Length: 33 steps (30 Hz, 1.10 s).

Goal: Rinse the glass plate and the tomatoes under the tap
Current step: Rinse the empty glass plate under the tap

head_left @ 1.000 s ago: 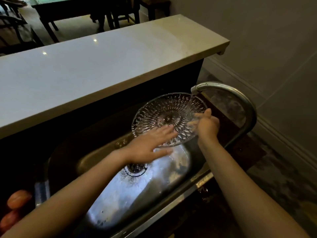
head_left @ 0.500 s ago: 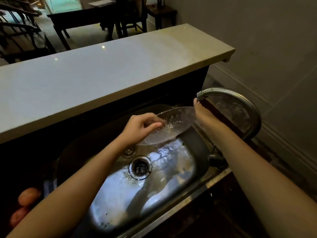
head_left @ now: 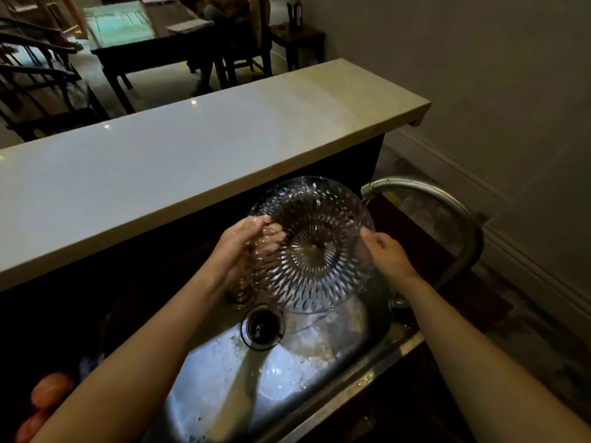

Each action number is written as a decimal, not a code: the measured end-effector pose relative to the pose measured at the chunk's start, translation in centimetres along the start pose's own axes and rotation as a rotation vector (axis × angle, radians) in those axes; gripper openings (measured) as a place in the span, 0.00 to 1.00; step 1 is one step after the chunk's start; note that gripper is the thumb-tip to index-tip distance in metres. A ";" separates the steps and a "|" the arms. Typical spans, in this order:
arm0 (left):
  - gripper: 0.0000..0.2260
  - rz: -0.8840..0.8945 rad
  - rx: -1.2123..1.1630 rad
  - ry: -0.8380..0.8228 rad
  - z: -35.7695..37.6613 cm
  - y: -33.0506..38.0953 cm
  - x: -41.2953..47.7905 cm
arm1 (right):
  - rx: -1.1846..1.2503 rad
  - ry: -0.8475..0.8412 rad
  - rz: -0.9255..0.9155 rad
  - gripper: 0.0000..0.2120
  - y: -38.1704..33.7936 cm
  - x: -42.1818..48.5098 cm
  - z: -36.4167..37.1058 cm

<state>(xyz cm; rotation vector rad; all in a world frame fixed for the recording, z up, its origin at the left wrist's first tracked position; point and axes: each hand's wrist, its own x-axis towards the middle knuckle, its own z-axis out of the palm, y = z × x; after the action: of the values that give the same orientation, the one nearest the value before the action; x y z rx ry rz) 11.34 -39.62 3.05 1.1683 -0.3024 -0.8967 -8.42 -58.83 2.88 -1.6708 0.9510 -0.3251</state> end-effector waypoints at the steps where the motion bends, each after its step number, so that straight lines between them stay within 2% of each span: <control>1: 0.06 -0.006 -0.027 0.052 0.0 0.0 0.5 | 0.011 0.024 -0.016 0.15 0.1 -0.1 -0.1; 3: 0.05 -0.021 0.011 0.176 0.4 -0.2 1.4 | 0.094 0.051 -0.067 0.15 -0.3 -0.1 -0.2; 5: 0.07 -0.035 0.166 0.309 1.4 -0.7 2.6 | 0.246 0.056 -0.075 0.13 -1.2 0.0 0.0; 8: 0.18 -0.018 0.777 0.422 3.8 -2.0 3.8 | 0.456 0.118 -0.006 0.12 -2.4 -0.1 0.4; 10: 0.23 0.031 1.138 0.380 5.6 -3.3 3.2 | 0.478 0.189 0.018 0.12 -2.7 -0.2 0.4; 12: 0.26 0.185 1.301 0.201 8.1 -5.1 1.4 | 0.432 0.259 0.022 0.14 -2.9 -0.6 0.3; 15: 0.27 0.428 1.374 -0.071 12.6 -7.7 -1.2 | 0.359 0.326 0.038 0.14 -2.9 -1.1 0.2; 17: 0.26 0.511 1.398 -0.123 15.0 -7.4 -1.0 | 0.349 0.320 0.068 0.14 -3.0 -1.6 0.3; 20: 0.24 0.546 1.444 -0.104 16.5 -4.4 2.7 | 0.475 0.261 0.062 0.14 -2.9 -2.5 0.5; 24: 0.20 0.413 1.431 -0.095 14.8 -1.8 8.1 | 0.514 0.306 0.027 0.17 -2.9 -3.3 0.2; 28: 0.22 0.170 1.182 0.011 9.3 -2.7 7.8 | 0.556 0.353 0.002 0.18 -3.5 -2.9 -0.7; 31: 0.23 0.146 1.060 0.044 7.7 -6.0 3.5 | 0.564 0.415 0.005 0.18 -3.8 -2.3 -1.1; 33: 0.24 0.208 1.127 0.059 9.1 -8.9 -0.3 | 0.523 0.457 -0.003 0.18 -3.9 -1.8 -1.4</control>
<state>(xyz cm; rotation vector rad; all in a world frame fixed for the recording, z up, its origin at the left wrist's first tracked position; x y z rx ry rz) 1.38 -46.31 -1.14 2.1325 -0.9332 -0.4665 -8.87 -58.27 7.30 -1.1329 1.0785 -0.9031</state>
